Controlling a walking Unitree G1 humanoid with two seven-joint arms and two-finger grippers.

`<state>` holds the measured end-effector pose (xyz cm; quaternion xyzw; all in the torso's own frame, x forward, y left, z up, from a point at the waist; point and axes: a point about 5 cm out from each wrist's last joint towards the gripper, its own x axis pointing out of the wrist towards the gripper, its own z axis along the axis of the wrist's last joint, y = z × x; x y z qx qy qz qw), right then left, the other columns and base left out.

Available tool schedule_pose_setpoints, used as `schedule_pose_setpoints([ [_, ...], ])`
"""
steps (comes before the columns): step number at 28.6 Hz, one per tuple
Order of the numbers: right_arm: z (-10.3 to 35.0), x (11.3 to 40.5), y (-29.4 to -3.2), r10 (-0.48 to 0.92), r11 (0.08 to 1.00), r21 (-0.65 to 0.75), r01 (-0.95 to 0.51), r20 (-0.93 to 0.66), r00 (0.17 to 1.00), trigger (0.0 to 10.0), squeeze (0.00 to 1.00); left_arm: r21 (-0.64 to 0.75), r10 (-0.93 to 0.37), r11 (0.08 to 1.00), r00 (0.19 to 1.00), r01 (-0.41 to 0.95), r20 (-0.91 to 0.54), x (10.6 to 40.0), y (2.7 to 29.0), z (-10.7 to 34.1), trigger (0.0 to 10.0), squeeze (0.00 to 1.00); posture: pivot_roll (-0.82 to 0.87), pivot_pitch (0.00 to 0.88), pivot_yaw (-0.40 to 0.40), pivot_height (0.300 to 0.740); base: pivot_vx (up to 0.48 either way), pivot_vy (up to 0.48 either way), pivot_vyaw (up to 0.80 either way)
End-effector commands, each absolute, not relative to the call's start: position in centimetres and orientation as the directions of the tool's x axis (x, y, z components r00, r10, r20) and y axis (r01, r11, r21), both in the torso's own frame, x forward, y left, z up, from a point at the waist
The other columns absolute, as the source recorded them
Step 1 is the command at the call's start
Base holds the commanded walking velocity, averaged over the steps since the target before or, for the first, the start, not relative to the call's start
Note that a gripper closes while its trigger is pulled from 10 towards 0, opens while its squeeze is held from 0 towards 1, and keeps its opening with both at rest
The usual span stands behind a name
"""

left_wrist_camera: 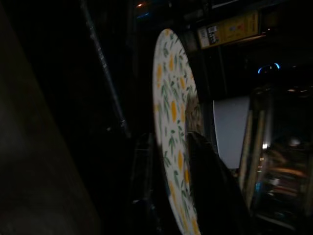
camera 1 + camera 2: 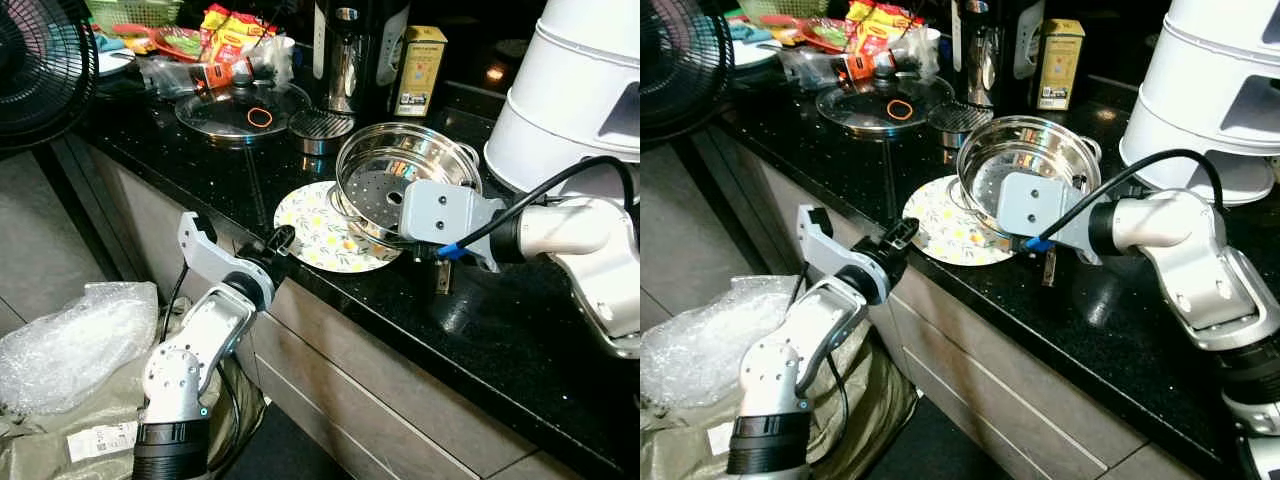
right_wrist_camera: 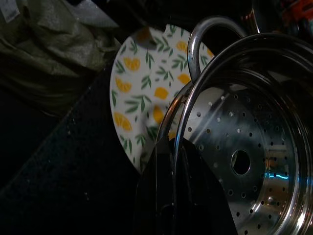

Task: Kitchen organization

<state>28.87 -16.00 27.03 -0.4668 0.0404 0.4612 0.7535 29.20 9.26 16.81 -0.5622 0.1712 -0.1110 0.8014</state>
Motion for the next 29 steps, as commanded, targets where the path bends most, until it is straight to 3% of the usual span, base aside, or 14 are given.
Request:
schedule_pose_setpoints([
  [1, 27.8, 28.5, -16.0, 0.674, 0.137, -0.682, -0.718, -0.467, 0.573, 10.0, 0.0, -0.951, -0.411, 0.289, 0.884, -0.105, -0.223, 28.9, 7.7, 15.4, 0.0, 0.0, -0.01, 0.009, 0.007, 0.74, 0.0, 0.0, 0.0],
  [17, 28.2, 28.4, -15.8, 0.692, 0.155, -0.703, -0.694, -0.424, 0.584, 10.0, 0.0, -0.938, -0.382, 0.32, 0.889, -0.131, -0.254, 29.2, 8.7, 15.4, 0.0, 0.0, -0.01, 0.014, 0.01, 0.74, 0.0, 0.0, 0.0],
  [19, 28.5, 28.6, -15.8, 0.693, 0.177, -0.721, -0.67, -0.392, 0.605, 10.0, 0.0, -0.936, -0.361, 0.335, 0.903, -0.108, -0.233, 29.3, 9.1, 15.9, 0.0, 0.0, -0.01, 0.014, 0.01, 0.74, 0.0, 0.0, 0.0],
  [22, 30.0, 30.0, -16.3, 0.657, 0.299, -0.773, -0.559, -0.258, 0.708, 10.0, 0.0, -0.907, -0.283, 0.422, 0.948, -0.012, -0.144, 29.8, 10.2, 17.8, 0.0, 0.0, 0.0, 0.016, 0.009, 0.74, 0.0, 0.0, 0.0],
  [29, 29.8, 30.1, -17.3, 0.627, 0.317, -0.773, -0.55, -0.264, 0.733, 10.0, 0.0, -0.869, -0.255, 0.472, 0.967, 0.148, 0.026, 29.6, 10.6, 21.1, 0.0, 0.0, 0.0, 0.018, 0.006, 0.74, 0.0, 0.0, 0.0],
])
